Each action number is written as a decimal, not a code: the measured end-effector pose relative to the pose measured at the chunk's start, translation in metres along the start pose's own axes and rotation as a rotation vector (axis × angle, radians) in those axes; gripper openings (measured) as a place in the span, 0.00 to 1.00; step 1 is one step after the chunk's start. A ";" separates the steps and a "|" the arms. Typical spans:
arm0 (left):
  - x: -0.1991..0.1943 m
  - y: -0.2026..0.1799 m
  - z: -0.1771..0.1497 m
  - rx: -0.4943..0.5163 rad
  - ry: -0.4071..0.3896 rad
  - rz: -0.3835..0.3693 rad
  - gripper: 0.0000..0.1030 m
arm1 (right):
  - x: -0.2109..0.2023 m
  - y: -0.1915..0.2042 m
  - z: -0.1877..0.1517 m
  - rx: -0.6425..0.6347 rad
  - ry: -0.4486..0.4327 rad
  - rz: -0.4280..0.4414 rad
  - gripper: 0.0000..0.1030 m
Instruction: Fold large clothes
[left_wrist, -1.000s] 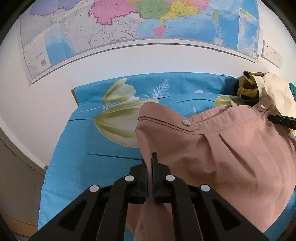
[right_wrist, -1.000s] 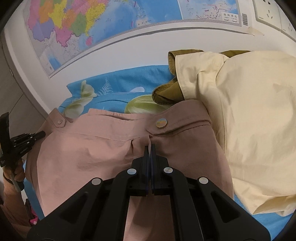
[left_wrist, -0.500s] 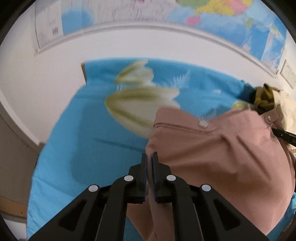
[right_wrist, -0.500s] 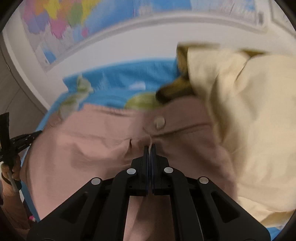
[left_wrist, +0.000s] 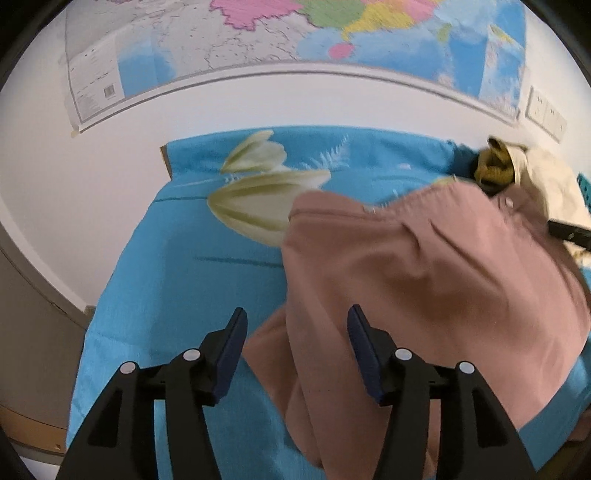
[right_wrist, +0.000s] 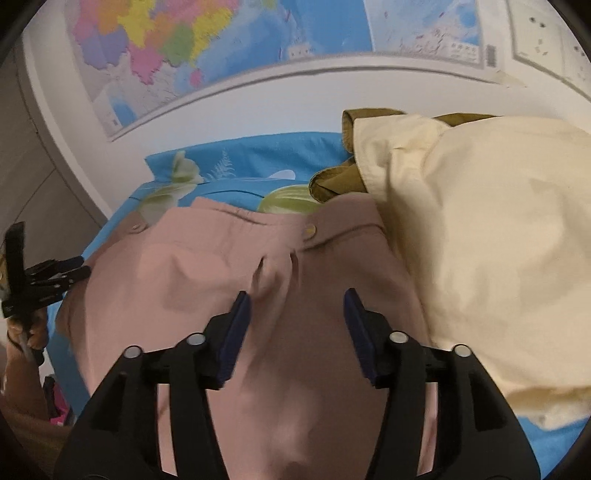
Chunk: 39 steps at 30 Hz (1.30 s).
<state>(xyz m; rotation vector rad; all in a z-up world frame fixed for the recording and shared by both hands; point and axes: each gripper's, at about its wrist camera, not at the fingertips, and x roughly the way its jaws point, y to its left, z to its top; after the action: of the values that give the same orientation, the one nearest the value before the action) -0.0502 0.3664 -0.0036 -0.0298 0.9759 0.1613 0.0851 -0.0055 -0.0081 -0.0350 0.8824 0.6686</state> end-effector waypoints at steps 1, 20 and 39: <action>0.000 -0.002 -0.003 0.001 0.004 0.000 0.55 | -0.007 -0.003 -0.005 0.004 -0.010 -0.007 0.59; -0.009 0.014 -0.060 -0.137 0.059 -0.336 0.60 | -0.046 -0.068 -0.103 0.324 0.071 0.171 0.85; -0.020 0.037 -0.066 -0.218 0.039 -0.242 0.56 | -0.071 -0.080 -0.095 0.303 -0.009 0.154 0.11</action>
<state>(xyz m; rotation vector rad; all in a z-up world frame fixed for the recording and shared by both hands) -0.1210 0.3943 -0.0227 -0.3509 0.9815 0.0435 0.0309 -0.1346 -0.0376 0.3098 0.9765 0.6712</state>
